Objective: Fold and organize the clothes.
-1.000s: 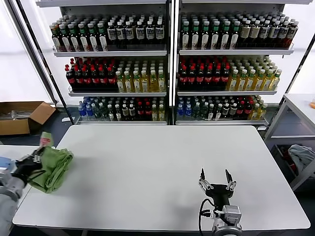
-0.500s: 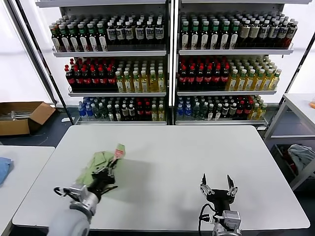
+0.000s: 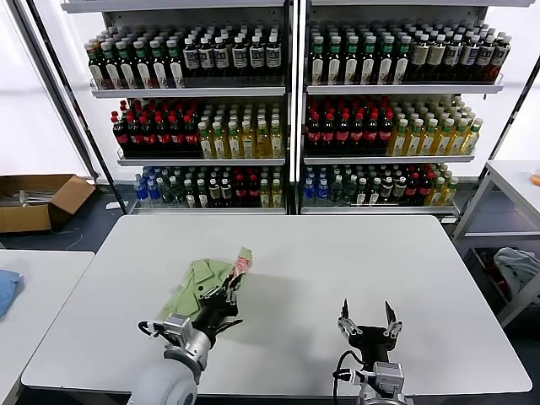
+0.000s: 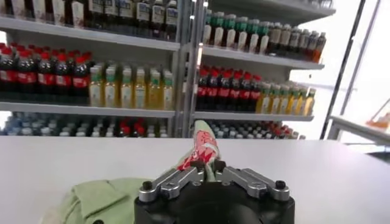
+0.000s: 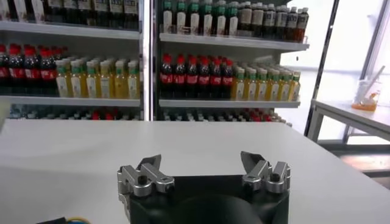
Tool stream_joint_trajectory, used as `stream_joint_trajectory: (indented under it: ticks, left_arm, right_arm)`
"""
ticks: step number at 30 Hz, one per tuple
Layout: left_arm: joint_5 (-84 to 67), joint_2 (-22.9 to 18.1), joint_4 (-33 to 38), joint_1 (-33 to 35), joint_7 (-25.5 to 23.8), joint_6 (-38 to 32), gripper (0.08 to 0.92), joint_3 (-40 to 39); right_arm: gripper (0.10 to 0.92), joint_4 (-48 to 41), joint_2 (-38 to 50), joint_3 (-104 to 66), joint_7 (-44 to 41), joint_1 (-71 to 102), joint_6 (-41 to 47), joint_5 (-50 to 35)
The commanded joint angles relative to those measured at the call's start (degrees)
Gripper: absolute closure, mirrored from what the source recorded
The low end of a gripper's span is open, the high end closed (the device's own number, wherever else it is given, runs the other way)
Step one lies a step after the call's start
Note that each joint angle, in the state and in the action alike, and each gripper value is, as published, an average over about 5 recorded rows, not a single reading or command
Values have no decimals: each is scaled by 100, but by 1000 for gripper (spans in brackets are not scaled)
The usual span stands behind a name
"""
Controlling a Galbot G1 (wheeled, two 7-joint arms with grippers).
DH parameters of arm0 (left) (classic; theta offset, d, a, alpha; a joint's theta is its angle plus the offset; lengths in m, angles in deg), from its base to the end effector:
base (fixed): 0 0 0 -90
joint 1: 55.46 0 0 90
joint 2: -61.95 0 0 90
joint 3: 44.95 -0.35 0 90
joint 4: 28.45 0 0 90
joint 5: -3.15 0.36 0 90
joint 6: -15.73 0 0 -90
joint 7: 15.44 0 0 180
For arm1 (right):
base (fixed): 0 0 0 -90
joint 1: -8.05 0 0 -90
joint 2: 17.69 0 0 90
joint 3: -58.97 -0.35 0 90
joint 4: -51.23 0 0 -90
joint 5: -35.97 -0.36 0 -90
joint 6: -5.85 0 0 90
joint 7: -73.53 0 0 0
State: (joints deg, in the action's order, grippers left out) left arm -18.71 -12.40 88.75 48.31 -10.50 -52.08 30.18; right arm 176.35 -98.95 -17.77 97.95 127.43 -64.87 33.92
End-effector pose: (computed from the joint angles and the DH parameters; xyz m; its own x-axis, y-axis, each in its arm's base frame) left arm 0.2528 -0.0291 -0.2686 -0.9176 0.3241 0.2301 0.2921 0.9424 -0.1628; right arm 0.1754 0.0450 -0.2726 -0.9593 0.1507 0.2388 0.1334 0.9872 -0.0872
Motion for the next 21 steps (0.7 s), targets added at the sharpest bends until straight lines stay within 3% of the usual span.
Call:
stream_joint_trajectory:
  ticks: [1, 6, 15, 21]
  left_arm:
    - [-860, -512, 3, -119, 251, -316, 761, -491]
    - [-985, -536, 237, -54, 401, -322, 614, -406]
    - [-500, 51, 359, 39, 759, 28, 353, 697]
    - [-476, 243, 436, 198, 875, 194, 203, 1126]
  right_arm:
    - [203, -68, -43, 38, 42, -35, 116, -32]
    - [203, -113, -11, 120, 66, -287, 461, -1031]
    - [203, -383, 180, 545, 135, -1347, 1305, -3525]
    - [203, -773, 107, 1054, 461, -1883, 1392, -4130]
